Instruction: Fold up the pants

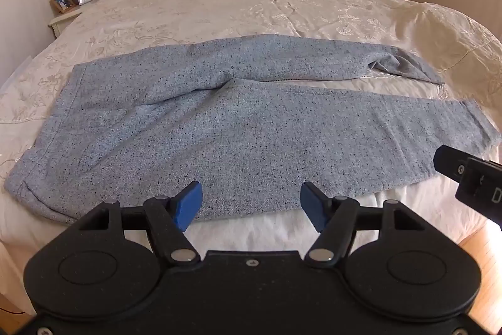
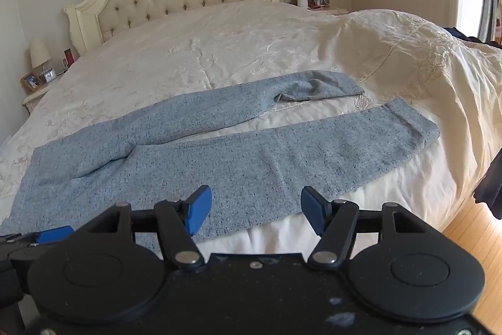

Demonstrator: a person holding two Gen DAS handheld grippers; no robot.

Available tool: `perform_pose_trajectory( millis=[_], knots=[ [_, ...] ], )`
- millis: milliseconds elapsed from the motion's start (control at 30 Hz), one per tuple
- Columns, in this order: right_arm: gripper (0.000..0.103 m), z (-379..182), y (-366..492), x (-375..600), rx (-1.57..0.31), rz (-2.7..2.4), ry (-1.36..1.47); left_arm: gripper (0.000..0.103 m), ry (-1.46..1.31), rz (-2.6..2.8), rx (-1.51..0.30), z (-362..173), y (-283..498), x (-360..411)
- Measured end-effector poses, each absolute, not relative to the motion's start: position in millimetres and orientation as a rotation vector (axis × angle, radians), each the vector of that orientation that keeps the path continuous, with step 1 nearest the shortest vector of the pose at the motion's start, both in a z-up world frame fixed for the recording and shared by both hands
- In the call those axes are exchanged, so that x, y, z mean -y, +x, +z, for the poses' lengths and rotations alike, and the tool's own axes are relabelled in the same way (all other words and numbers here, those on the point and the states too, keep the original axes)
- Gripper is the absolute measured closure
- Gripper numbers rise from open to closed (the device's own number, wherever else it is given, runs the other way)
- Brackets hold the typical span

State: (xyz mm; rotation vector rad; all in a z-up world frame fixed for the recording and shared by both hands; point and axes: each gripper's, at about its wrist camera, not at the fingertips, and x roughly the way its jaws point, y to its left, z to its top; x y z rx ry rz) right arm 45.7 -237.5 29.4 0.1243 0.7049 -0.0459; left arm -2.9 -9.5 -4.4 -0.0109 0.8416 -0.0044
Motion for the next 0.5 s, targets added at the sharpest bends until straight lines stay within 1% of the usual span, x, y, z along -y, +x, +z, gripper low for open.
perform_pose_trajectory(
  millis=[500],
  knots=[
    [0.036, 34.1, 40.6, 237.5, -0.714, -0.060, 0.124, 0.033, -0.013, 0.018, -0.847, 5.5, -16.8, 15.3]
  ],
)
